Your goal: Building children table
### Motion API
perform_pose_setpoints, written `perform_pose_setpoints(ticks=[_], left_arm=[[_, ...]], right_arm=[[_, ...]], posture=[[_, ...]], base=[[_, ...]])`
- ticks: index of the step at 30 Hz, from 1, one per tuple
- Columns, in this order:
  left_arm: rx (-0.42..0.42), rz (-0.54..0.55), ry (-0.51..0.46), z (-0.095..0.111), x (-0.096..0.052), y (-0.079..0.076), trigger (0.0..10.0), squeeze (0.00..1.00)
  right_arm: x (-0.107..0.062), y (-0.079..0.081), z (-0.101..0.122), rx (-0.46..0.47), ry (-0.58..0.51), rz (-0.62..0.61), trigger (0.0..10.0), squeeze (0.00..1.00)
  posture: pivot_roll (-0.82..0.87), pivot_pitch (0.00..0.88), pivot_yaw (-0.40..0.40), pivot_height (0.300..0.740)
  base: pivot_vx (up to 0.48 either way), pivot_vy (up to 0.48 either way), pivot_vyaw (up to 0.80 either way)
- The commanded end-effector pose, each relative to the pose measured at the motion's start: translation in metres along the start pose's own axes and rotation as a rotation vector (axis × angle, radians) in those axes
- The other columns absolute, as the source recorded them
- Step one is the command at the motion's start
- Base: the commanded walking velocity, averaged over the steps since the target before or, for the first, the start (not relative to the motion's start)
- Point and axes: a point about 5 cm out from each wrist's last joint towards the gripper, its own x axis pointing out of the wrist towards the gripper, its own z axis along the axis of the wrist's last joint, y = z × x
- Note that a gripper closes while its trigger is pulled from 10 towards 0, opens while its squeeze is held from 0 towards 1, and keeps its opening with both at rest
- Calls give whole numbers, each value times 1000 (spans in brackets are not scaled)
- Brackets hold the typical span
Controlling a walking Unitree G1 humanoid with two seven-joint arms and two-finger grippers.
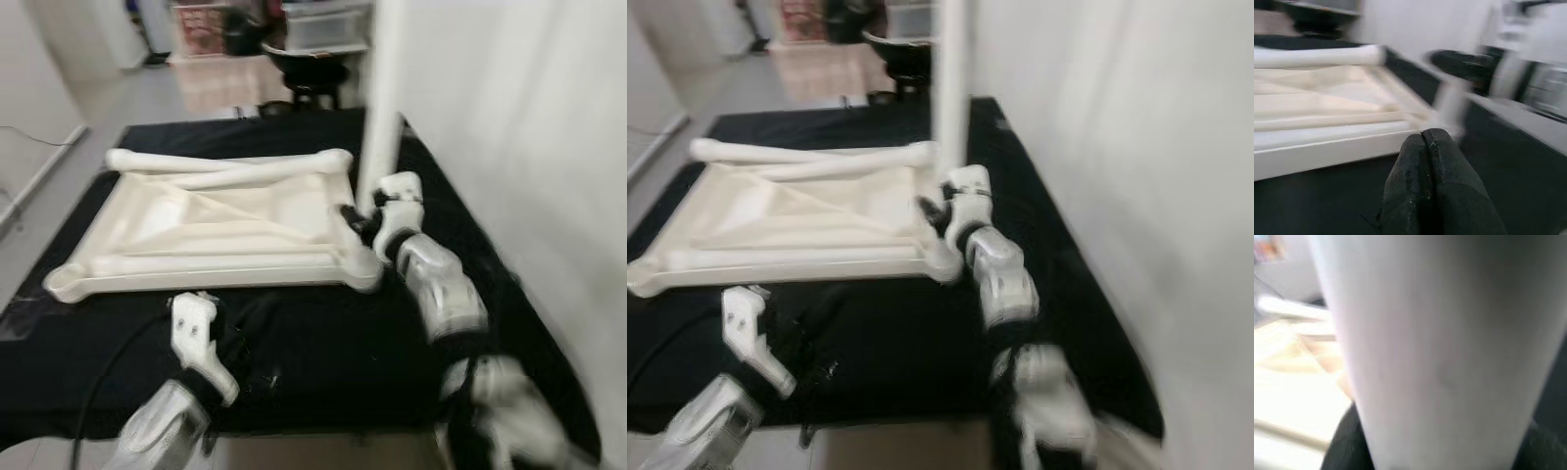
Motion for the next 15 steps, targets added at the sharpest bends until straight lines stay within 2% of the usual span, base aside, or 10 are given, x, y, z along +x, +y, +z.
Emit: perform_pose_setpoints(ticks=[1,5,6,7,8,9,12,13,14,15], left_arm=[[17,5,16,0,0,4,10000,0],[7,-9,20,0,1,5,10000,0],[11,-19,25,0,2,5,10000,0],[11,-19,25,0,2,5,10000,0],[13,-18,25,-1,2,5,10000,0],[17,-8,22,0,2,6,10000,0],[23,9,16,0,2,7,10000,0],[24,11,15,0,2,7,10000,0],[22,8,16,0,3,7,10000,0],[22,8,16,0,3,7,10000,0]], right_arm=[[-20,50,-18,33,92,249,0,0],[-9,44,-16,-51,71,272,0,0],[2,43,-11,-97,55,268,0,0],[2,43,-11,-97,55,268,0,0],[5,45,-9,-98,53,262,3020,0],[7,47,-8,-106,59,262,10000,0],[8,51,-3,-91,74,253,10000,0],[6,52,1,-63,73,273,10000,114],[6,51,4,-50,69,331,10000,1000],[6,51,4,-50,69,331,10000,1000]], posture=[[-70,85,34,740],[-56,76,15,740],[-63,72,23,740],[-63,72,23,740],[-65,71,27,740],[-63,70,26,740],[-58,66,25,740],[-57,65,24,740],[-56,61,25,740],[-56,61,25,740]], base=[[0,0,0],[0,0,0],[0,0,0],[0,0,0],[0,0,0],[0,0,0],[0,0,0],[0,0,0],[0,0,0],[0,0,0]])
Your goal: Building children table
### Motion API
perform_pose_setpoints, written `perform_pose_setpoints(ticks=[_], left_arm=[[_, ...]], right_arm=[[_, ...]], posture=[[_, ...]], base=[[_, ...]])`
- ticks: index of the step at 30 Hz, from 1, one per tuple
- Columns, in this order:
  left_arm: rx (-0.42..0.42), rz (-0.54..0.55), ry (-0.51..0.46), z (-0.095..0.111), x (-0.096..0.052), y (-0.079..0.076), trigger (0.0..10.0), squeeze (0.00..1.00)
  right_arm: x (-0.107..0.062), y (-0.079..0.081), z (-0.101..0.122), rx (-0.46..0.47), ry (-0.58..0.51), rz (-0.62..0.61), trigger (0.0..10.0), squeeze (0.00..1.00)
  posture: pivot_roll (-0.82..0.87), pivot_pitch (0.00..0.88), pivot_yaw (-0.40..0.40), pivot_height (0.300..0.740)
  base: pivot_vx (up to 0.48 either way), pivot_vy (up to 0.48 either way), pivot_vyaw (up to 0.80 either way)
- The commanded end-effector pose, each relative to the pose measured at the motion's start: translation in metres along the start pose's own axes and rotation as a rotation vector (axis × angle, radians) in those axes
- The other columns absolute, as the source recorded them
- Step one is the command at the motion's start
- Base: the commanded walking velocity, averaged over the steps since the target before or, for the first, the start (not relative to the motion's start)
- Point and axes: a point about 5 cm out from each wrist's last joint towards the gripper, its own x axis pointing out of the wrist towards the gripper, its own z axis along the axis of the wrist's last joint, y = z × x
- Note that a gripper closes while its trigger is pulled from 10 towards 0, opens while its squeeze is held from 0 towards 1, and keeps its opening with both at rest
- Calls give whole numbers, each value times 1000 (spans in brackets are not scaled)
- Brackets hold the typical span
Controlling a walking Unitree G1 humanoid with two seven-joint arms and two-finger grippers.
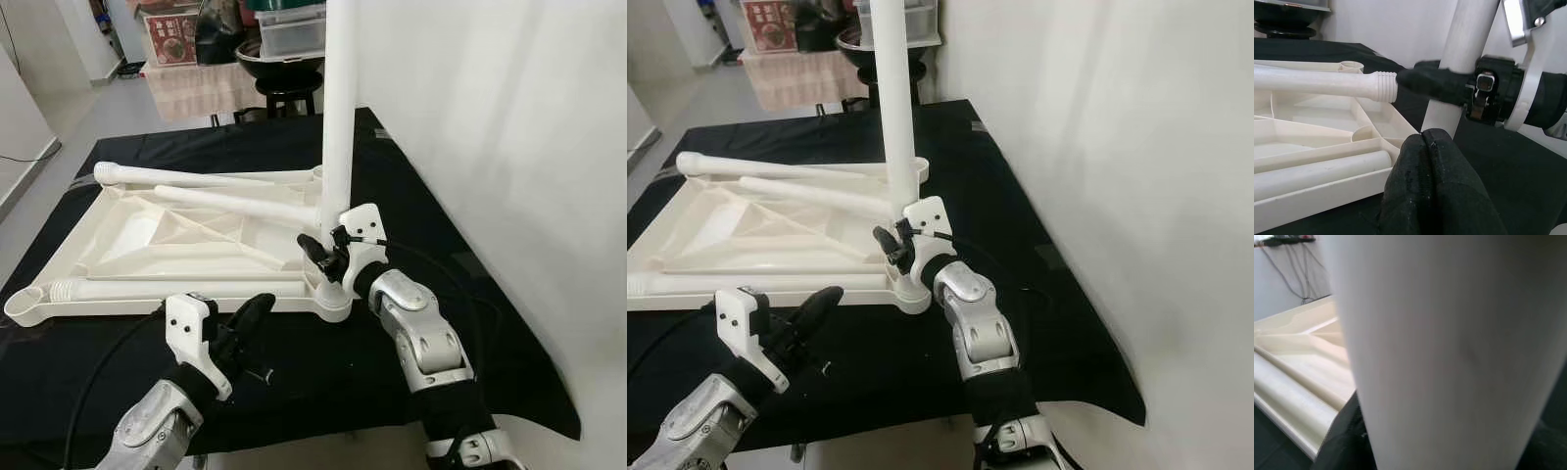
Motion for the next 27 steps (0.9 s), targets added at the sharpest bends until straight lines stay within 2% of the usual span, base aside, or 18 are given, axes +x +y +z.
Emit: perform_pose_setpoints(ticks=[1,4,7,8,9,10,14,15,17,18,19,27], left_arm=[[4,19,24,-5,-1,3,10000,0],[0,14,25,-5,0,2,10000,0],[-1,13,25,-5,0,2,10000,0],[-2,13,24,-5,0,2,10000,0],[-2,14,23,-5,1,2,10000,0],[-2,15,22,-6,1,2,10000,0],[-1,15,22,-6,1,2,10000,0],[-1,15,23,-6,1,1,10000,0],[-1,15,23,-6,1,0,10000,0],[-1,14,24,-6,1,0,10000,0],[-1,14,25,-7,1,0,10000,0],[-3,14,25,-7,0,-2,10000,0]], right_arm=[[1,0,0,21,20,67,10000,1000],[8,-13,7,-4,-14,244,10000,1000],[12,-20,13,-12,-39,302,10000,1000],[13,-25,17,0,-59,368,10000,1000],[15,-29,21,-15,-71,442,10000,878],[16,-31,23,-13,-62,508,10000,0],[16,-32,24,-11,-51,550,10000,0],[19,-31,18,-15,18,653,10000,0],[20,-30,16,-13,45,683,10000,0],[21,-30,14,-6,62,709,5490,0],[23,-30,13,8,74,711,0,0],[25,-37,7,16,103,664,0,0]], posture=[[-57,60,25,740],[-50,56,20,740],[-49,56,19,740],[-49,55,18,740],[-47,53,16,740],[-41,50,15,740],[-41,50,15,740],[-33,46,13,740],[-29,46,11,740],[-27,46,10,740],[-24,46,9,740],[-29,48,8,740]], base=[[0,0,0],[0,0,0],[0,0,0],[0,0,0],[0,0,0],[0,0,0],[0,0,0],[0,0,0],[0,0,0],[0,0,0],[0,0,0],[0,0,0]])
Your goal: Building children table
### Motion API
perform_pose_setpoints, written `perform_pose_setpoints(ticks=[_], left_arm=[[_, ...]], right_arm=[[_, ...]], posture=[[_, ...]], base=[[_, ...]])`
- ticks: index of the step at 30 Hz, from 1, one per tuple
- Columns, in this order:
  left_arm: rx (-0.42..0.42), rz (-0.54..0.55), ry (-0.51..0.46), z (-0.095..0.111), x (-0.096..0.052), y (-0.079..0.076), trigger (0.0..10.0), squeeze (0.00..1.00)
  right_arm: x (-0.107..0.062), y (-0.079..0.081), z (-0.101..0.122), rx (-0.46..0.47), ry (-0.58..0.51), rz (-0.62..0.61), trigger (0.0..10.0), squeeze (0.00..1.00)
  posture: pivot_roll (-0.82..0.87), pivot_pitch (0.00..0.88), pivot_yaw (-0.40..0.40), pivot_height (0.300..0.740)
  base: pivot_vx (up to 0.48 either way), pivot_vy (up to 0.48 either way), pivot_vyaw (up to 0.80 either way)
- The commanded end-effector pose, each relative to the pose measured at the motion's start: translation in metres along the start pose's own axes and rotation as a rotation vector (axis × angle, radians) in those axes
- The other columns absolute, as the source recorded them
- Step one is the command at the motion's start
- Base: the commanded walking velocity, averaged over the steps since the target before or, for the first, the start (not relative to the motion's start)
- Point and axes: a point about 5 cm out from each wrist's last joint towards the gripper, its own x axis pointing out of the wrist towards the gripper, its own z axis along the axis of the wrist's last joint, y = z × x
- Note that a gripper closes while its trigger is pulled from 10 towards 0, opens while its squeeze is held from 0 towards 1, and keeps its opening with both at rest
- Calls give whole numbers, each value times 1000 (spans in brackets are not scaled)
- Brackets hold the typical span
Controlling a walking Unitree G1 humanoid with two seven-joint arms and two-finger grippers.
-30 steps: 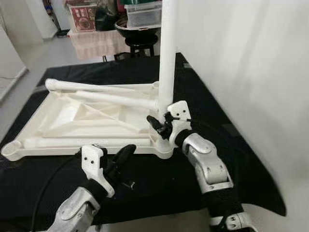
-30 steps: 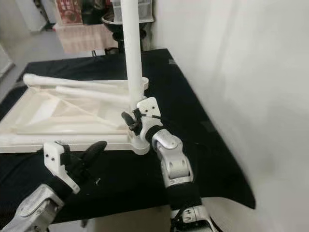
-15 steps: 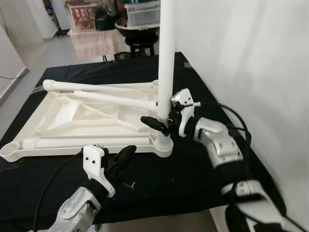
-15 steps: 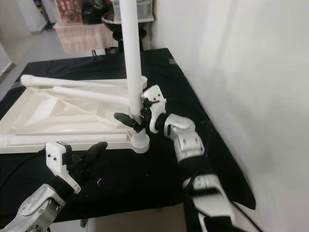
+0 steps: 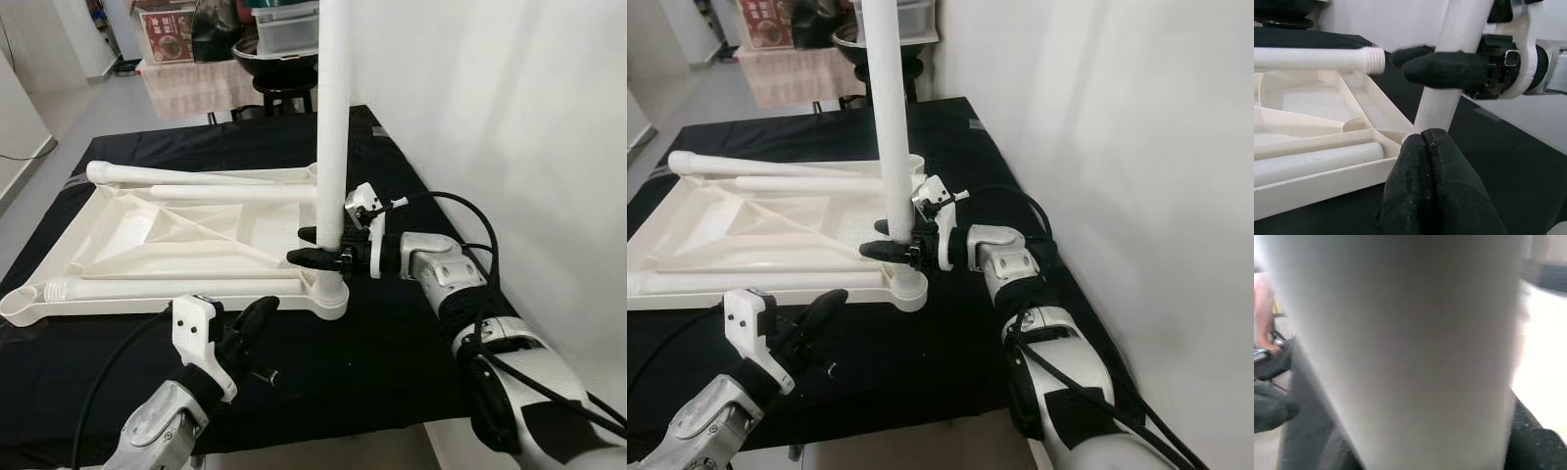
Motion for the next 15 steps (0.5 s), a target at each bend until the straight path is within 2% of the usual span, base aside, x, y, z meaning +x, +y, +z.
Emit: perform_pose_setpoints(ticks=[1,2,4,6,7,8,9,10,11,12,13,14,15], left_arm=[[12,10,8,-1,-1,0,10000,0],[12,10,8,-1,-1,0,10000,0],[9,9,7,-1,-2,-1,10000,0],[9,9,7,-1,-2,-1,10000,0],[8,8,6,-1,-2,-1,10000,0],[7,8,6,-1,-4,-1,10000,0],[7,8,6,-1,-4,-1,10000,0],[8,9,6,0,-5,-1,10000,0],[8,9,6,0,-5,-1,10000,0],[8,9,6,1,-6,-1,10000,0],[8,9,6,1,-6,-1,10000,0],[10,7,12,0,-7,1,10000,0],[1,1,16,0,-6,2,10000,0]], right_arm=[[5,2,-7,13,36,-12,0,0],[5,2,-7,13,36,-12,0,0],[-2,-3,-16,12,54,-109,0,0],[-2,-3,-16,12,54,-109,0,0],[-5,-5,-20,11,70,-156,0,0],[-6,-7,-29,59,73,-342,0,0],[-6,-7,-29,59,73,-342,0,0],[-8,-2,-36,42,58,-561,0,0],[-8,-2,-36,42,58,-561,0,0],[-7,15,-41,69,12,-685,0,0],[-7,15,-41,69,12,-685,0,0],[-3,40,-47,75,-12,-703,0,0],[-2,48,-46,80,-36,-698,0,0]], posture=[[-32,50,10,740],[-32,50,10,740],[-31,58,-2,740],[-31,58,-2,740],[-31,58,-2,740],[-38,63,-8,740],[-38,63,-8,740],[-35,70,-6,740],[-35,70,-6,740],[-32,72,-3,740],[-32,72,-3,740],[-56,72,26,740],[-68,59,30,740]], base=[[0,0,0],[0,0,0],[0,0,0],[0,0,0],[0,0,0],[0,0,0],[0,0,0],[0,0,0],[0,0,0],[0,0,0],[0,0,0],[0,0,0],[0,0,0]])
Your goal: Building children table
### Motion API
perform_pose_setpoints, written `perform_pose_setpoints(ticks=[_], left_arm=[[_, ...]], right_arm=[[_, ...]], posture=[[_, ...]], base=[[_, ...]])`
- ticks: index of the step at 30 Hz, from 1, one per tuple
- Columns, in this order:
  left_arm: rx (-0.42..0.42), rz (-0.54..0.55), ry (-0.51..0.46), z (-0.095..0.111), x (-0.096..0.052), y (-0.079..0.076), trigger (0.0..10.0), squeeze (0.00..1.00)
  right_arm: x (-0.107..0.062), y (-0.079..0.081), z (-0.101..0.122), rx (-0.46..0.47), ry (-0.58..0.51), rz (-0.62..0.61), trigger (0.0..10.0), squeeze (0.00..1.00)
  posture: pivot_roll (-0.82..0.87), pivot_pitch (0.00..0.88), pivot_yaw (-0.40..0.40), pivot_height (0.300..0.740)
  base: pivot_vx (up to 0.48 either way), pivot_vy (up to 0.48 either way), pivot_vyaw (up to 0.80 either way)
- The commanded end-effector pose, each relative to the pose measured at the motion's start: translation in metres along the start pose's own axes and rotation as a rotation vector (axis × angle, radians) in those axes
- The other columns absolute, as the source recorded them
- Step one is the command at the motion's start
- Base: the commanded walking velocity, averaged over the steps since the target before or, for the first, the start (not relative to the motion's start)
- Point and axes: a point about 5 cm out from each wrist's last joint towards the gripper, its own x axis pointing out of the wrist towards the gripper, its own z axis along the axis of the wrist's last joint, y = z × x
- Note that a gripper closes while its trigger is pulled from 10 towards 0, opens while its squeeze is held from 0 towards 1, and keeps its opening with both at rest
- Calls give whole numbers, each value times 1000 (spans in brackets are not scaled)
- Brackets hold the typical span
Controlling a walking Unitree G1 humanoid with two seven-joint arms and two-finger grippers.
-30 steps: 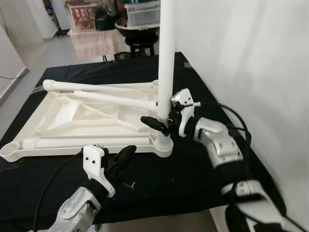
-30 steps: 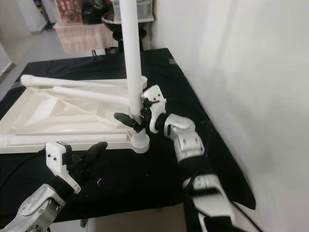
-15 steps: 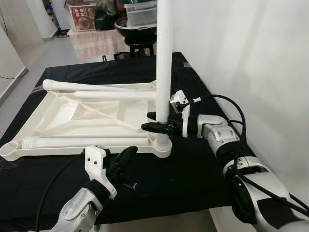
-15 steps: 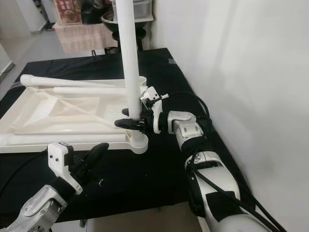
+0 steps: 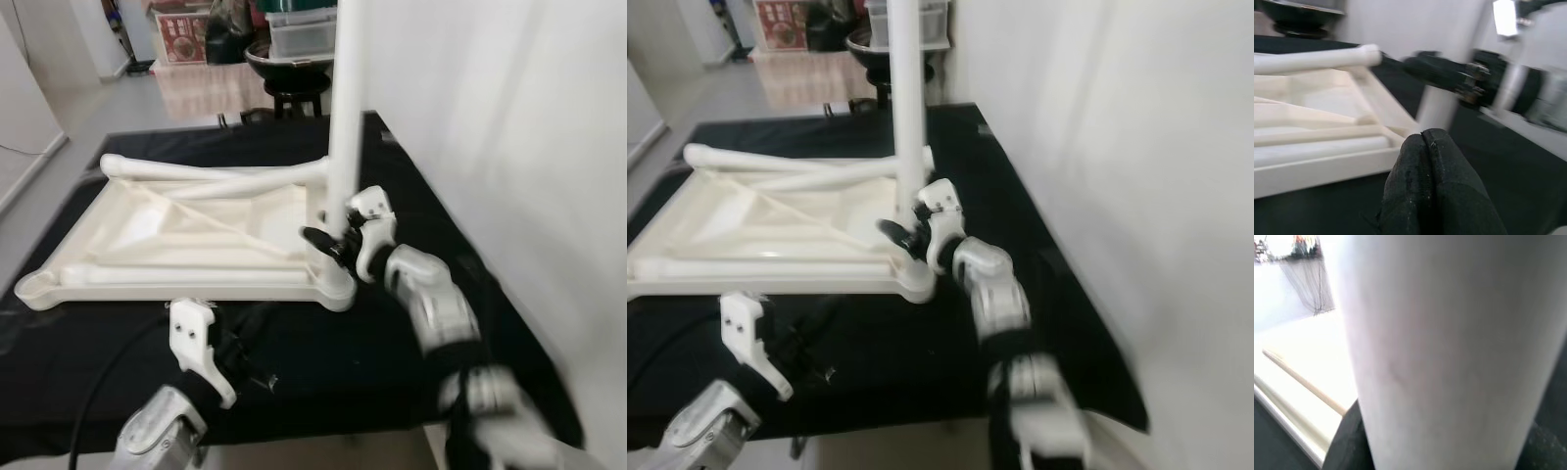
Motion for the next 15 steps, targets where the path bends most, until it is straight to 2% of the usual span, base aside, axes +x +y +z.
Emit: perform_pose_setpoints(ticks=[1,5,6,9,10,15], left_arm=[[-1,-15,29,-3,-1,3,10000,0],[-1,-26,34,-3,1,3,10000,0],[7,-16,29,-3,1,4,10000,0],[13,3,20,-2,2,5,10000,0],[15,6,18,-2,2,5,10000,0],[13,1,19,-2,3,5,10000,0]], right_arm=[[-5,11,-19,29,103,22,0,0],[3,5,-15,7,101,26,353,0],[9,3,-11,-8,116,24,10000,0],[12,1,-4,-9,118,25,10000,0],[15,-3,2,4,99,54,10000,1000],[22,-11,15,2,55,158,10000,1000]], posture=[[-55,55,21,740],[-61,52,25,740],[-63,53,26,740],[-59,51,24,740],[-56,51,23,740],[-62,51,23,740]], base=[[0,0,0],[0,0,0],[0,0,0],[0,0,0],[0,0,0],[0,0,0]])
